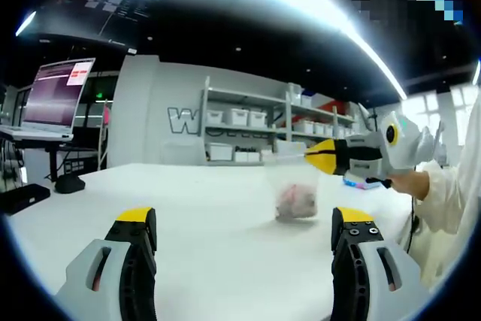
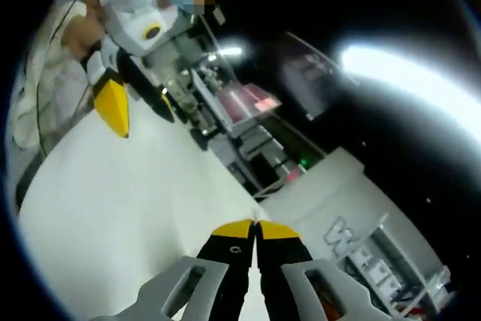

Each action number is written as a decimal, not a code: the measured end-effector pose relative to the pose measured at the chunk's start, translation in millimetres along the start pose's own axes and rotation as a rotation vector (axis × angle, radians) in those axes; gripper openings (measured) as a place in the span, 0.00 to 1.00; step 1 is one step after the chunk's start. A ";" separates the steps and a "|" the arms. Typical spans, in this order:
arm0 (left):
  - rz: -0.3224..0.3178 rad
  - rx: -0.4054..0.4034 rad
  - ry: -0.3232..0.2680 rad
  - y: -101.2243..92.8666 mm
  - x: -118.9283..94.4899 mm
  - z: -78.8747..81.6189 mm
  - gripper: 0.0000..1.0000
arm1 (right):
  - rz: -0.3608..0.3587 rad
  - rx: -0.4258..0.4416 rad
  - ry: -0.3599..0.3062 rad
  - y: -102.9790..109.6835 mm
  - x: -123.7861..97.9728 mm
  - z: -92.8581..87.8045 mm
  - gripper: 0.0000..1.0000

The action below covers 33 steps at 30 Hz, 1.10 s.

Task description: Open the resealable bag by pulling the two sides of the seal apart until the entire bag opening is separated and visibly accessible.

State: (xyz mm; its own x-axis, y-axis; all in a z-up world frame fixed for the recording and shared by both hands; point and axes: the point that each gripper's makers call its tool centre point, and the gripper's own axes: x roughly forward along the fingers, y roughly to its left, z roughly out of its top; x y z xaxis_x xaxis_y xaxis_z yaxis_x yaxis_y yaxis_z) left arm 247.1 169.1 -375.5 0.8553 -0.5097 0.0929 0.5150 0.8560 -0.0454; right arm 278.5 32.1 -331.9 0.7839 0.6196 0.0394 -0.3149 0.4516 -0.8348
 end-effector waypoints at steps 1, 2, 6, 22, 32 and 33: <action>0.000 -0.001 0.001 0.0 0.0 -0.3 0.95 | 0.003 0.004 -0.003 1.4 -0.6 0.9 0.00; 0.001 -0.001 0.001 0.1 -0.1 -0.5 0.95 | 0.007 0.006 -0.007 3.7 -1.3 2.1 0.00; 0.001 -0.002 0.002 0.0 -0.3 -1.2 0.95 | 0.019 0.014 -0.013 10.7 -3.3 4.8 0.00; 0.001 -0.010 0.009 1.1 -2.6 -5.2 0.94 | 0.072 0.069 -0.026 39.5 -10.6 12.7 0.00; -0.008 -0.028 0.012 0.0 -3.5 -8.5 0.92 | 0.104 0.122 -0.010 60.0 -16.6 11.0 0.00; -0.009 -0.029 0.012 -0.1 -3.6 -8.9 0.92 | 0.106 0.124 -0.008 61.8 -17.3 10.8 0.00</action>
State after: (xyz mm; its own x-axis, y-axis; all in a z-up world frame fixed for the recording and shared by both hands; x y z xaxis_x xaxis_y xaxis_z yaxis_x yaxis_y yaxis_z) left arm 244.4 170.1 -384.6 0.8511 -0.5187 0.0813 0.5241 0.8485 -0.0734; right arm 239.7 56.2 -378.2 0.7384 0.6731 -0.0408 -0.4600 0.4586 -0.7603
